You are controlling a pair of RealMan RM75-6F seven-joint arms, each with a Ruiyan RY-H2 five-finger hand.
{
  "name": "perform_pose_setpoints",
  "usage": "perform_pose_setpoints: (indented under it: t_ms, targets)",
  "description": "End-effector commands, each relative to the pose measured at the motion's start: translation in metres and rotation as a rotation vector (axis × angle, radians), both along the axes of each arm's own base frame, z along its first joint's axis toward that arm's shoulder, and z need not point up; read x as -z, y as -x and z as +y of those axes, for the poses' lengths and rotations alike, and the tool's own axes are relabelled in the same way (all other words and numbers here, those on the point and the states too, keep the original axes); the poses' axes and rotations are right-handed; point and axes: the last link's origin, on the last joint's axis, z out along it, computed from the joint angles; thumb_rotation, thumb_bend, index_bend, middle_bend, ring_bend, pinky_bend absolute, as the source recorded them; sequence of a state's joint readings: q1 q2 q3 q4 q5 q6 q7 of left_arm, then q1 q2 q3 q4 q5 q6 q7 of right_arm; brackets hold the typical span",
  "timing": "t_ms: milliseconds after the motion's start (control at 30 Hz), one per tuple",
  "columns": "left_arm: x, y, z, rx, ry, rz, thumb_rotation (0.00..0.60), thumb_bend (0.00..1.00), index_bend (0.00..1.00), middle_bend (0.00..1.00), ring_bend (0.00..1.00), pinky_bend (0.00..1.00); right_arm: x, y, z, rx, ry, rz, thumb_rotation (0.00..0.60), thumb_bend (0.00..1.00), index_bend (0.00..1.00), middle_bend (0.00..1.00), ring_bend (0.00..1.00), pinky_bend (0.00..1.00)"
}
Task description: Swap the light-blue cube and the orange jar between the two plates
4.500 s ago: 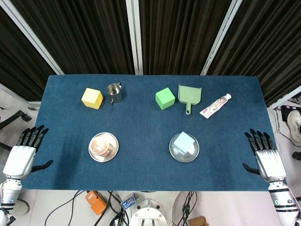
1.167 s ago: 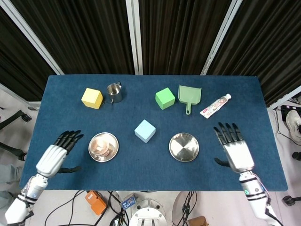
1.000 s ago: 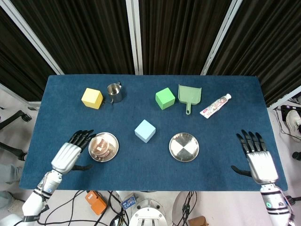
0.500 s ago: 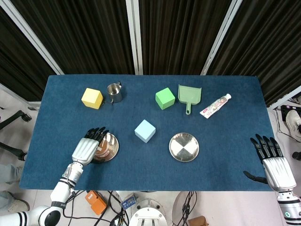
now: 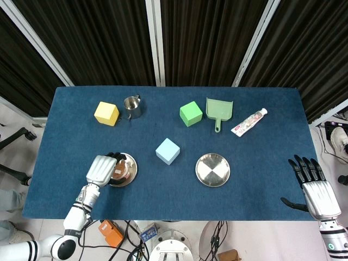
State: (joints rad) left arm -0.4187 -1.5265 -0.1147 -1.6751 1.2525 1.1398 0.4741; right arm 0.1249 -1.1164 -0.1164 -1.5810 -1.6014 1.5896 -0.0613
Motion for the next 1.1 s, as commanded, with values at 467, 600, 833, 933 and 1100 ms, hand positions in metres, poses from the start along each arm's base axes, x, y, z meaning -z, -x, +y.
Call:
perform_pose_setpoints:
  t_ms: [467,600,833,933,1100]
  targets:
    - [0.076,-0.138,-0.03,0.312,0.159,-0.097,0.6,0.27,0.49,0.46,0.49,0.62,-0.003,0.003,-0.003,0.022,-0.001,-0.016,0.481,0.21,0.0,0.0,0.0,0.0]
    - [0.098,-0.155,-0.032,0.342,0.149,-0.086,0.6,0.26,0.47,0.44,0.47,0.6,-0.004,0.005,-0.005,0.03,-0.013,-0.018,0.481,0.21,0.0,0.0,0.0,0.0]
    - [0.108,-0.157,-0.033,0.343,0.178,-0.061,0.6,0.04,0.14,0.1,0.07,0.22,-0.005,0.006,-0.005,0.035,-0.028,-0.024,0.483,0.21,0.0,0.0,0.0,0.0]
    - [0.101,-0.16,-0.034,0.343,0.196,-0.092,0.6,0.0,0.1,0.04,0.01,0.18,-0.006,0.006,-0.005,0.038,-0.025,-0.028,0.481,0.21,0.0,0.0,0.0,0.0]
    - [0.073,-0.175,-0.034,0.359,0.225,-0.209,0.588,0.0,0.07,0.02,0.0,0.15,-0.007,0.007,-0.003,0.043,-0.026,-0.031,0.481,0.21,0.0,0.0,0.0,0.0]
